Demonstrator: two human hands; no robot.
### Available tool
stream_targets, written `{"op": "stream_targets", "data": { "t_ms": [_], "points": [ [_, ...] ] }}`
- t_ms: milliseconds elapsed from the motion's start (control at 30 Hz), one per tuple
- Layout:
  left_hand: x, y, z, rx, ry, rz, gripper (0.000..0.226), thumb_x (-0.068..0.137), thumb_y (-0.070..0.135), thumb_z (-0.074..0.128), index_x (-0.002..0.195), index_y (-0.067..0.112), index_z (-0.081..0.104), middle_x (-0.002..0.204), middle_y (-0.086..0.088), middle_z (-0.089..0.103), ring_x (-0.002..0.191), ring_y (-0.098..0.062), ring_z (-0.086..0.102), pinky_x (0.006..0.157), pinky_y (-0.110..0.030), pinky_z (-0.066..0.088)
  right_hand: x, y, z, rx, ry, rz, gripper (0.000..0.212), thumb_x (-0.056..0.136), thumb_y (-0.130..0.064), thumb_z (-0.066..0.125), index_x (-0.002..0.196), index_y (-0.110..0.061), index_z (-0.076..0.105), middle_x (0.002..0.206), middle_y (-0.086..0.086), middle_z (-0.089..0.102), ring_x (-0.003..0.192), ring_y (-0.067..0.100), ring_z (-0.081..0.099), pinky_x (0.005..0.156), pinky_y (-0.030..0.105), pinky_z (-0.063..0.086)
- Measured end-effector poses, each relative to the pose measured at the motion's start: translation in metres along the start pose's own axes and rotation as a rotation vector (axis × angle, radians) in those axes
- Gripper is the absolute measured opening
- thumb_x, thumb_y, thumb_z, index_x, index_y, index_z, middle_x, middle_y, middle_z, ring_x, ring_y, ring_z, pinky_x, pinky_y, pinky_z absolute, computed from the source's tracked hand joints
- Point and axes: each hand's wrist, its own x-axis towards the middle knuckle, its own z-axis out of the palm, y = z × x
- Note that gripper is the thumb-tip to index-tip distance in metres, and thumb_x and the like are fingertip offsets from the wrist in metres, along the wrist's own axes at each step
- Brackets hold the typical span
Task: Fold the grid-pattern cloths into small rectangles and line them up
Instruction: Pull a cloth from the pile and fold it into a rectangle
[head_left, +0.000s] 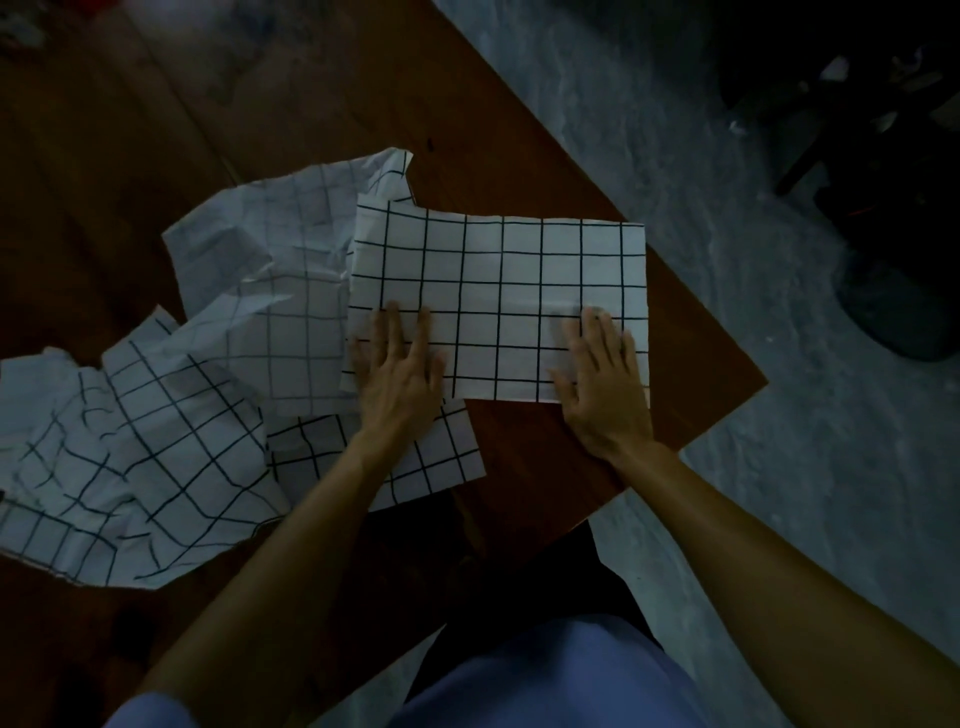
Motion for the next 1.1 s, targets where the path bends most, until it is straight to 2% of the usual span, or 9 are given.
{"op": "stream_targets", "data": {
  "t_ms": [67,167,367,533,633,767,867,1000,1100],
  "points": [
    [-0.008,0.009,0.003,-0.023,0.013,-0.008,0.060,0.097,0.050,0.010,0.150,0.029,-0.010,0.157,-0.008,-0.020,0.143,-0.022,-0.023,0.113,-0.047,-0.020,-0.004,-0.015,0.002,0.059,0.001,-0.105,0.062,0.099,-0.038,0.035,0.152,-0.017,0.010,0.160,0.003,0.000,0.148,0.020,-0.006,0.120,0.042,-0.002],
    [-0.018,0.022,0.003,-0.028,0.002,0.063,0.061,0.097,0.049,0.014,0.151,0.028,-0.004,0.158,-0.009,-0.017,0.145,-0.022,-0.019,0.113,-0.045,-0.017,-0.009,-0.038,0.012,0.028,-0.033,-0.211,0.064,0.093,-0.039,0.043,0.149,-0.014,0.026,0.158,0.010,0.016,0.147,0.023,0.006,0.119,0.041,0.007],
    [-0.032,0.022,0.008,0.042,0.031,0.248,0.064,0.093,0.049,0.016,0.150,0.021,0.017,0.158,-0.015,-0.002,0.146,-0.026,-0.010,0.116,-0.047,-0.009,-0.015,-0.045,0.024,-0.020,0.019,-0.143,0.050,0.090,-0.034,0.051,0.135,-0.014,0.046,0.151,0.013,0.033,0.144,0.028,0.022,0.117,0.049,0.021],
    [-0.038,0.025,0.014,0.034,0.038,0.259,0.060,0.093,0.041,0.019,0.149,0.021,0.021,0.158,-0.016,0.000,0.146,-0.028,-0.010,0.116,-0.048,-0.007,-0.012,-0.049,0.023,-0.040,0.129,-0.163,0.030,0.093,-0.029,0.045,0.111,-0.012,0.062,0.134,0.016,0.053,0.132,0.033,0.043,0.112,0.049,0.030],
    [-0.038,0.024,0.012,0.067,0.032,0.277,0.061,0.092,0.044,0.019,0.149,0.022,0.021,0.158,-0.016,0.001,0.145,-0.028,-0.011,0.115,-0.045,-0.010,-0.012,-0.046,0.025,-0.062,0.142,-0.205,0.027,0.092,-0.029,0.049,0.106,-0.012,0.065,0.129,0.014,0.056,0.129,0.031,0.045,0.108,0.052,0.036],
    [-0.036,0.021,0.012,0.104,0.081,0.320,0.055,0.094,0.043,0.027,0.144,0.022,0.036,0.155,-0.019,0.020,0.145,-0.030,0.007,0.117,-0.048,0.004,-0.016,-0.043,0.024,-0.079,0.172,-0.235,0.019,0.090,-0.028,0.056,0.097,-0.016,0.068,0.124,0.011,0.058,0.127,0.030,0.046,0.109,0.051,0.033],
    [-0.035,0.019,0.013,0.113,0.116,0.350,0.050,0.097,0.039,0.028,0.142,0.022,0.040,0.152,-0.019,0.028,0.143,-0.033,0.018,0.116,-0.050,0.011,-0.015,-0.043,0.027,-0.117,0.208,-0.231,0.021,0.092,-0.030,0.051,0.097,-0.017,0.068,0.120,0.008,0.060,0.125,0.028,0.047,0.109,0.051,0.030],
    [-0.036,0.021,0.011,0.088,0.071,0.330,0.054,0.096,0.044,0.025,0.144,0.021,0.036,0.154,-0.018,0.023,0.144,-0.032,0.015,0.116,-0.050,0.010,-0.015,-0.047,0.032,-0.153,0.226,-0.215,0.033,0.096,-0.031,0.039,0.103,-0.013,0.066,0.117,0.006,0.062,0.122,0.024,0.048,0.111,0.050,0.028],
    [-0.034,0.023,0.009,0.105,0.086,0.338,0.056,0.093,0.047,0.031,0.140,0.019,0.044,0.149,-0.019,0.034,0.141,-0.035,0.026,0.114,-0.050,0.016,-0.013,-0.051,0.030,-0.076,0.262,-0.187,0.030,0.097,-0.030,0.039,0.102,-0.012,0.063,0.117,0.006,0.060,0.121,0.023,0.048,0.112,0.048,0.029]
  ]
}}
